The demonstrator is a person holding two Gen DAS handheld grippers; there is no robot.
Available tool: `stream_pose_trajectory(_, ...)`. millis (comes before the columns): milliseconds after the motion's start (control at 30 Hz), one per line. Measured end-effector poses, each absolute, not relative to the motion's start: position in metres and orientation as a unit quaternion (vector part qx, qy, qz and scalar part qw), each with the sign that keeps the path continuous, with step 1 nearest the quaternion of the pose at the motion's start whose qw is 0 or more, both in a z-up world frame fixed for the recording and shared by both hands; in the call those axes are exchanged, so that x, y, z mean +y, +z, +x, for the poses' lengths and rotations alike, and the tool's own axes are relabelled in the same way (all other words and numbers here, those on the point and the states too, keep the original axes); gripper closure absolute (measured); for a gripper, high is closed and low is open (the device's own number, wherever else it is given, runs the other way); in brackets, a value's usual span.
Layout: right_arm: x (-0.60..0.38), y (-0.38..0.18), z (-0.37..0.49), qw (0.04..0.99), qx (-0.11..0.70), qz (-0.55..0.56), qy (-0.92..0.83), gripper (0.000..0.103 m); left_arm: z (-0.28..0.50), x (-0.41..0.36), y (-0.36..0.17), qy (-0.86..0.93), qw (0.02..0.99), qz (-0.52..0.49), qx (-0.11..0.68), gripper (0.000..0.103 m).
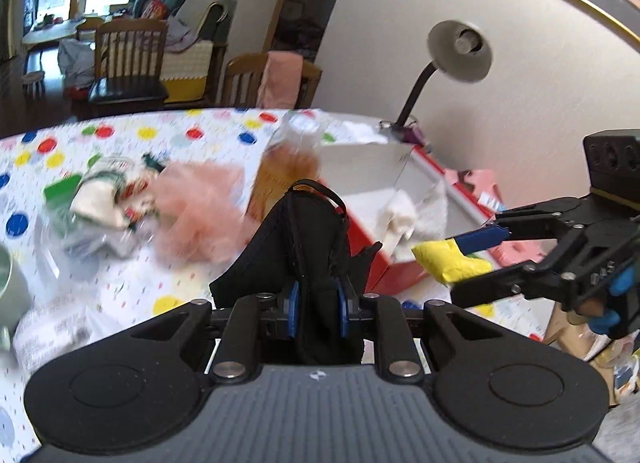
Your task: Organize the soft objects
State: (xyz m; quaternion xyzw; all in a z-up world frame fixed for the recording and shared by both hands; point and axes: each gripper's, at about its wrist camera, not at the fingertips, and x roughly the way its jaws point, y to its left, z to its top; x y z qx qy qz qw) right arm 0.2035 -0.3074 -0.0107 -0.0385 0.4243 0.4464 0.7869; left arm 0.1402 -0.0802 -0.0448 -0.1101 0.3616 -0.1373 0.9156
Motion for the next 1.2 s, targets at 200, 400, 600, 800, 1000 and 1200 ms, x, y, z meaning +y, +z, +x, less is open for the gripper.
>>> stream_pose_trajectory(200,-0.339,0.006,0.226,0.813,0.400,-0.049,0.419,0.024,0.164,-0.102,-0.019,-0.164,0.917,-0.105,0.349,0.085)
stream_pose_trajectory(400,-0.371,0.010,0.251,0.834,0.394,-0.054,0.383,0.024,0.197,-0.140,-0.005,-0.187,0.918,-0.083,0.339,0.085)
stream_pose_trajectory(600,-0.399,0.002,0.271,0.842,0.403,-0.053,0.354,0.024,0.235,-0.184,-0.003,-0.206,0.916,-0.062,0.338,0.085)
stream_pose_trajectory(800,-0.415,-0.010,0.285,0.843,0.414,-0.073,0.337,0.024,0.278,-0.220,-0.011,-0.201,0.913,-0.045,0.353,0.085)
stream_pose_trajectory(1000,-0.422,-0.027,0.299,0.840,0.430,-0.077,0.323,0.024,0.318,-0.243,-0.029,-0.176,0.912,-0.030,0.371,0.085)
stream_pose_trajectory(1200,-0.414,-0.047,0.311,0.825,0.455,-0.087,0.323,0.024,0.354,-0.259,-0.058,-0.150,0.900,-0.003,0.408,0.085)
